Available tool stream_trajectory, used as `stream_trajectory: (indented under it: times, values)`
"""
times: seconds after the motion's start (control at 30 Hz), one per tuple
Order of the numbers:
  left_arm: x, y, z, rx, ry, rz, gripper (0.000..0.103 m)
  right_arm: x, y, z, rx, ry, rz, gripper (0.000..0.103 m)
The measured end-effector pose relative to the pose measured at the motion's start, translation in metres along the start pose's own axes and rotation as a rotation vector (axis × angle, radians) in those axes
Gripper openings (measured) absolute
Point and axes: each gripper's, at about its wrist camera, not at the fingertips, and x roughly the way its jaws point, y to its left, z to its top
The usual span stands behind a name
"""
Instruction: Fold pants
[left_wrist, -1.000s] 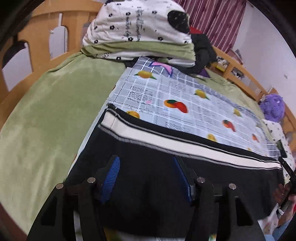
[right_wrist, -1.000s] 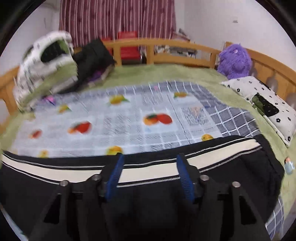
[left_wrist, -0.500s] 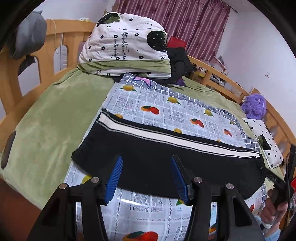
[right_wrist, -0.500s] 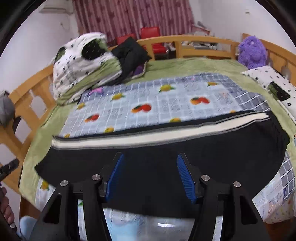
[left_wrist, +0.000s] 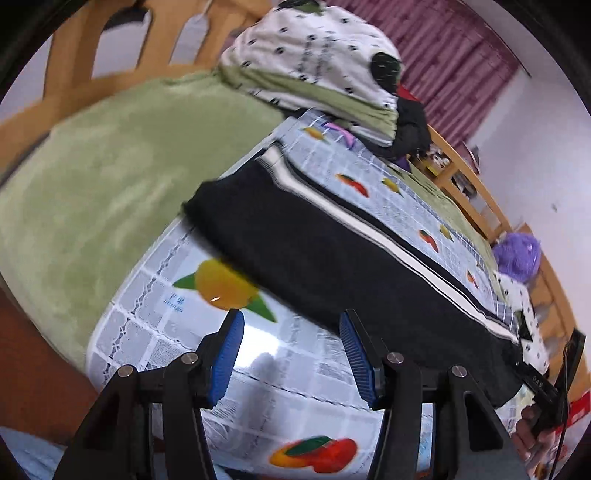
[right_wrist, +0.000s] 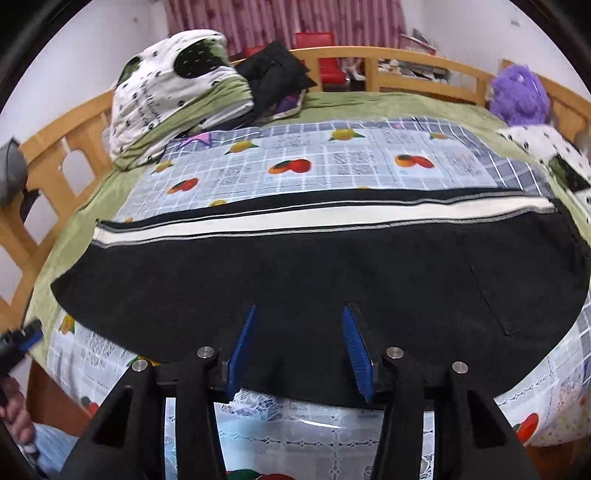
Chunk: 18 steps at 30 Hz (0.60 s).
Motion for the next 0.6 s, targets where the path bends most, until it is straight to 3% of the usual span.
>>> stream_trajectory:
  times: [0.27, 0.47, 0.6]
  values:
    - [0.058, 0.041, 0.026, -0.157, 0.002, -0.011, 0.052, 0.012, -0.034, 0.007, 0.094, 0.000, -0.053, 0.047]
    - [0.083, 0.053, 0.052, -0.180, -0.056, 0.005, 0.051, 0.032, -0.042, 0.010, 0.065, 0.045, -0.133, 0.047]
    - [0.093, 0.065, 0.064, -0.255, -0.069, -0.021, 0.044, 0.038, -0.050, 0.006, 0.073, 0.059, -0.134, 0.047]
